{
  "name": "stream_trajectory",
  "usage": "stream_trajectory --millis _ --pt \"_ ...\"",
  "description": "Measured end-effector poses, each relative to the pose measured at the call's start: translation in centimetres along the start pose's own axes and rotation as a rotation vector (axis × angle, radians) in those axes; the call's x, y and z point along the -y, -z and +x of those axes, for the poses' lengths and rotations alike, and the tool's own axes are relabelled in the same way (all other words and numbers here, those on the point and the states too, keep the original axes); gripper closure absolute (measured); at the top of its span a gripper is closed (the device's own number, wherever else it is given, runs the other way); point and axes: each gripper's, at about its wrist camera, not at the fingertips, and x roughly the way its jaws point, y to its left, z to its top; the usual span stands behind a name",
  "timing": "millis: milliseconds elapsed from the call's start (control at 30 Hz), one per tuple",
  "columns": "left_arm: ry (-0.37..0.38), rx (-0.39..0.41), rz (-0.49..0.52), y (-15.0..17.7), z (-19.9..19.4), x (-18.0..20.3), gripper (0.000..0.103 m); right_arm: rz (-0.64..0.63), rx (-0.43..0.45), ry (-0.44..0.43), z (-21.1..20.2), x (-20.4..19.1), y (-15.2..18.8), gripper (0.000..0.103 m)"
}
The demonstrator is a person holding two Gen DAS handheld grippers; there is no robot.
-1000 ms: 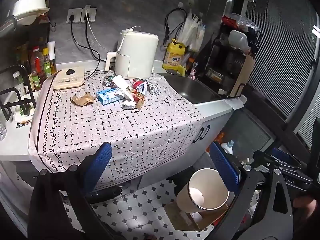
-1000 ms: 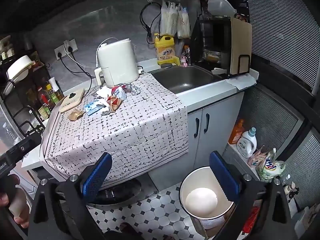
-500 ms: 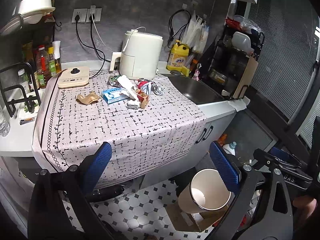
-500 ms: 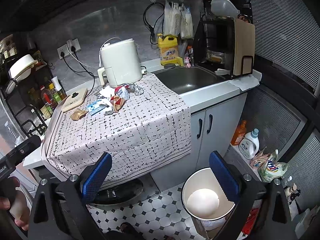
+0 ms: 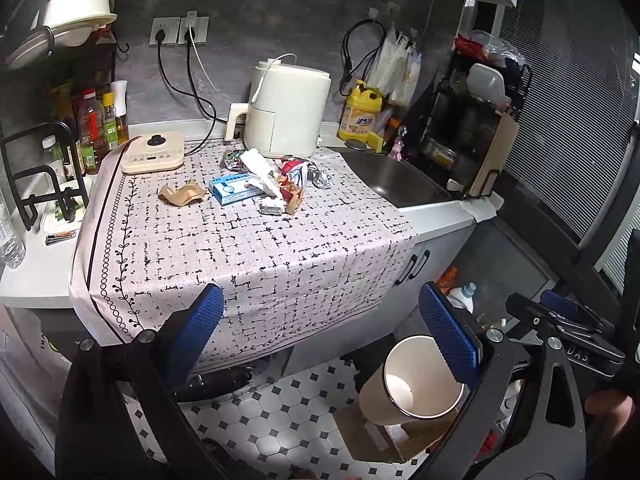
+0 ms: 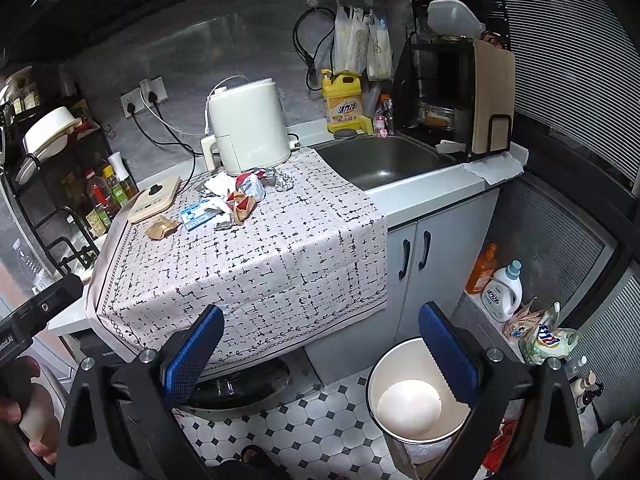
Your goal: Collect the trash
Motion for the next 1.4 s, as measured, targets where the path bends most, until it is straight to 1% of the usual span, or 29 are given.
stream_trajectory --millis 467,867,1000,1233,1400 --pt "0.006 0.005 0.003 0.2 0.0 0.6 0.006 -0.005 0.004 -0.014 -0.2 0.2 -0.1 0.008" --pt "0.018 0.022 0.014 -0.4 -0.2 1.1 0.006 -0.002 0.012 -0.021 -0.2 0.4 -0.2 0.008" --pt "0.011 0.018 0.005 -0.3 -0.1 0.7 0.006 -0.003 0.013 -0.031 0.1 0.4 -0.4 0.008" --pt "-0.014 0.036 -0.016 -0.6 -0.5 -0.2 0.006 -0.013 0.000 -0.058 1.0 -0.4 -0.4 0.008" --pt "-0.048 0.034 -0.035 -0.6 -0.7 -1.3 0.006 -0.030 -0.009 -0.086 2.0 -1.4 -0.7 0.008"
